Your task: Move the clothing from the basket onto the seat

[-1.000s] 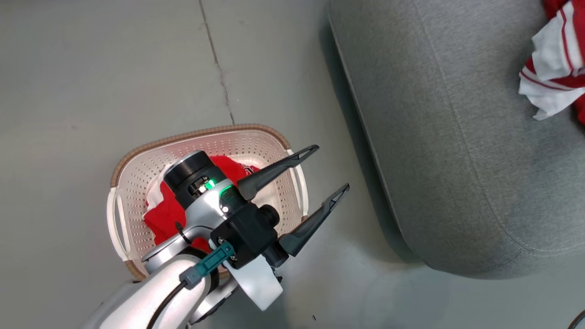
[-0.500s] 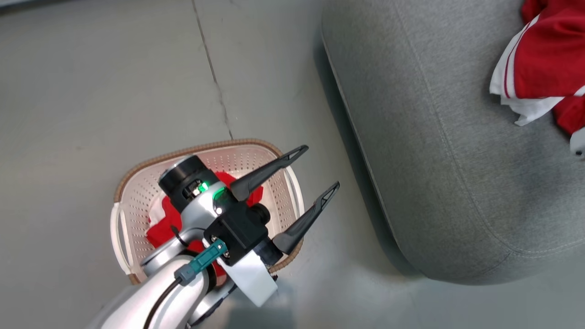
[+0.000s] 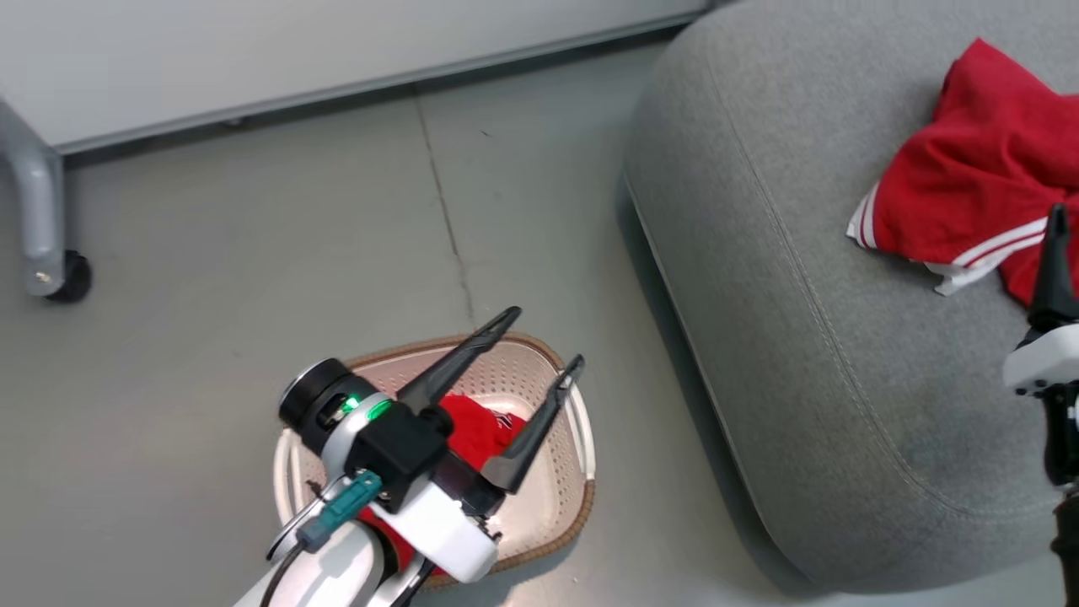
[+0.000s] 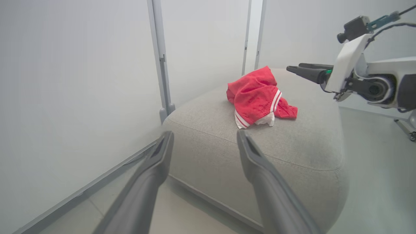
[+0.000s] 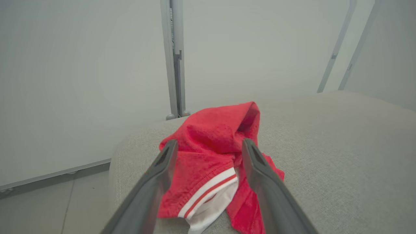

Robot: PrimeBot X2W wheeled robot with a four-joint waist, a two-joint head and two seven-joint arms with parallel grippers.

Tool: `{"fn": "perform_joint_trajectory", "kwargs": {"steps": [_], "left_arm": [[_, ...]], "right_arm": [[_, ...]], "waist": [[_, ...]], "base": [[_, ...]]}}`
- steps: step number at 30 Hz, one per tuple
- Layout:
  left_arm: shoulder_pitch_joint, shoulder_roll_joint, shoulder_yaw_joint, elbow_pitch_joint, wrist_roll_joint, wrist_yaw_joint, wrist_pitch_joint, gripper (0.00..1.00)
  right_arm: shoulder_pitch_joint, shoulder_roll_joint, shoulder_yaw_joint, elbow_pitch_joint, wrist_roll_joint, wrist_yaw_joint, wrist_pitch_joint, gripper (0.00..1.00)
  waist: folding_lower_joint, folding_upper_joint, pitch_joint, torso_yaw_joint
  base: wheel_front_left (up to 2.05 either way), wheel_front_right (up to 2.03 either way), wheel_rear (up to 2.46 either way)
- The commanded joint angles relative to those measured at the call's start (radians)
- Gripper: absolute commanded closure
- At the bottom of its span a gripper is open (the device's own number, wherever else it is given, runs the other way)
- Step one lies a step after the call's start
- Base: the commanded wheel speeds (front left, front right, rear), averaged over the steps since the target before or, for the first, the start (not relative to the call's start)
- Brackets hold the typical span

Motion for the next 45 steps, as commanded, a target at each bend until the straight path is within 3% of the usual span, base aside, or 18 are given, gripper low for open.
{"fn": "perform_joint_trajectory", "kwargs": {"steps": [1, 16, 27, 34, 38, 45], "left_arm": [[0.025, 0.002, 0.02, 0.009, -0.016, 0.021, -0.014, 0.0], [0.116, 0.007, 0.16, 0.026, -0.085, 0.145, -0.074, 0.0], [0.226, 0.024, 0.319, 0.029, -0.145, 0.226, -0.098, 0.0], [0.302, 0.019, 0.421, 0.009, -0.144, 0.237, -0.102, 0.0], [0.338, 0.013, 0.469, 0.012, -0.125, 0.223, -0.1, 0.0], [0.39, 0.008, 0.47, 0.036, -0.078, 0.193, -0.1, 0.0]], "right_arm": [[0.044, 0.015, 0.017, -0.055, 0.0, 0.002, -0.005, 0.0], [0.253, 0.123, 0.163, -0.431, -0.016, 0.001, 0.076, 0.0], [0.354, 0.155, 0.215, -0.515, -0.016, 0.001, 0.121, 0.0], [0.404, 0.16, 0.196, -0.524, -0.026, 0.001, 0.139, 0.0], [0.431, 0.162, 0.184, -0.529, -0.035, 0.001, 0.152, 0.0], [0.482, 0.163, 0.174, -0.546, -0.048, 0.001, 0.174, 0.0]], "waist": [[0.0, 0.0, -0.047, 0.042], [0.0, 0.0, -0.141, 0.182], [0.0, 0.0, -0.205, 0.238], [0.0, 0.0, -0.232, 0.252], [0.0, 0.0, -0.248, 0.256], [0.0, 0.0, -0.273, 0.254]], "base": [[0.0, 0.0, 0.0], [0.0, 0.0, 0.0], [0.0, 0.0, 0.0], [0.0, 0.0, 0.0], [0.0, 0.0, 0.0], [0.0, 0.0, 0.0]]}}
